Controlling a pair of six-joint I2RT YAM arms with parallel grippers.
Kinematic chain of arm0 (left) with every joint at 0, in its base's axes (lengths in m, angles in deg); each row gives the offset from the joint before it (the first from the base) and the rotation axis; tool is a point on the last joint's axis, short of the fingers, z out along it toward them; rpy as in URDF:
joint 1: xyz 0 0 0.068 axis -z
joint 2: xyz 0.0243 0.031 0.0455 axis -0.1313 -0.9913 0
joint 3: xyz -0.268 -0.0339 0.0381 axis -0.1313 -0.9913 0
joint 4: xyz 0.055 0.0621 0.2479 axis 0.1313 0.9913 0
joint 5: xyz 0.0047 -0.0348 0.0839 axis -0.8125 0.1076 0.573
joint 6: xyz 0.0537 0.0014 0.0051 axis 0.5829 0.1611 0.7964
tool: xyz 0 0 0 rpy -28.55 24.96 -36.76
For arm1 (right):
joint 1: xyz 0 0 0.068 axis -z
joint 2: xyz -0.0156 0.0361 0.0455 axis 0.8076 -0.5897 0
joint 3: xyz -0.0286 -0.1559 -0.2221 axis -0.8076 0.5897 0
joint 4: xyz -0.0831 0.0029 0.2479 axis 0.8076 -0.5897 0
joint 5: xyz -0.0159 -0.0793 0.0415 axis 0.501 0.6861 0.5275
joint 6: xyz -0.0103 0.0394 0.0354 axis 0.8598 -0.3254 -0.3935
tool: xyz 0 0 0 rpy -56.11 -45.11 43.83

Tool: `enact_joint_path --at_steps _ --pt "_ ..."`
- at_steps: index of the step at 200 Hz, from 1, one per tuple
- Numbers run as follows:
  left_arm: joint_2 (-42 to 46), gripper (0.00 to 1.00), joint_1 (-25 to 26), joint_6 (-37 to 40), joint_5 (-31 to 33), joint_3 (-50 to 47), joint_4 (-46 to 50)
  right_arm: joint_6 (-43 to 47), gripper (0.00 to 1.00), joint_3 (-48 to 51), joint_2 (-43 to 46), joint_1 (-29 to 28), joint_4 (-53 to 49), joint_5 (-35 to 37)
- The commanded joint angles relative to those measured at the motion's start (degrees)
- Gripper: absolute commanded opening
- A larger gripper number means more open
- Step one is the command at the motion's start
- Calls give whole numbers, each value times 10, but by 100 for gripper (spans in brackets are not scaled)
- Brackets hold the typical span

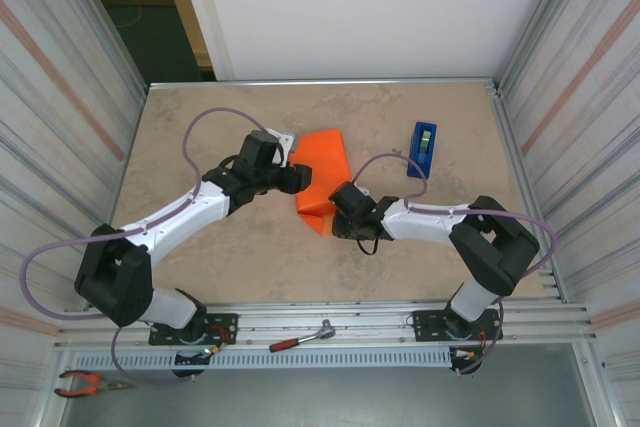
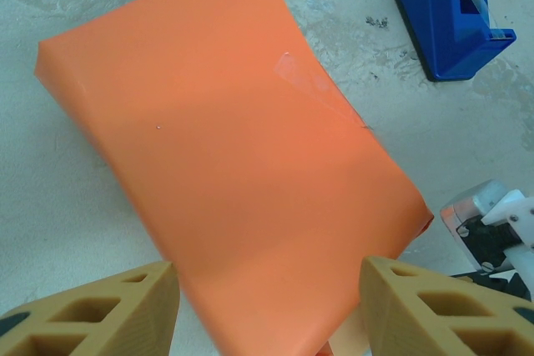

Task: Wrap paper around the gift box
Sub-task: Fifth fold the wrapping paper around the gift box.

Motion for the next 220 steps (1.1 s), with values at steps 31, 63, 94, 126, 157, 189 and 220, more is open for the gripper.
enact_joint_path --at_steps 31,63,94,126,157,189,220 --pt "-1 59 -6 10 5 11 9 -23 29 2 -18 -7 -2 11" --pt "0 59 -5 9 4 12 10 -23 24 -1 -29 -8 -1 12" --pt "0 60 -6 8 -5 10 8 -24 18 -2 -29 -9 -4 12" --pt "-24 59 -4 18 -51 31 8 -26 16 -3 -25 -9 -8 15" --pt "-73 55 12 36 -74 70 34 -27 15 1 -28 -10 -6 15" --pt "-121 52 34 44 -76 100 60 -29 14 2 -28 -11 -3 15" --pt "-147 51 49 50 -58 101 67 -30 12 2 -29 -10 -3 13"
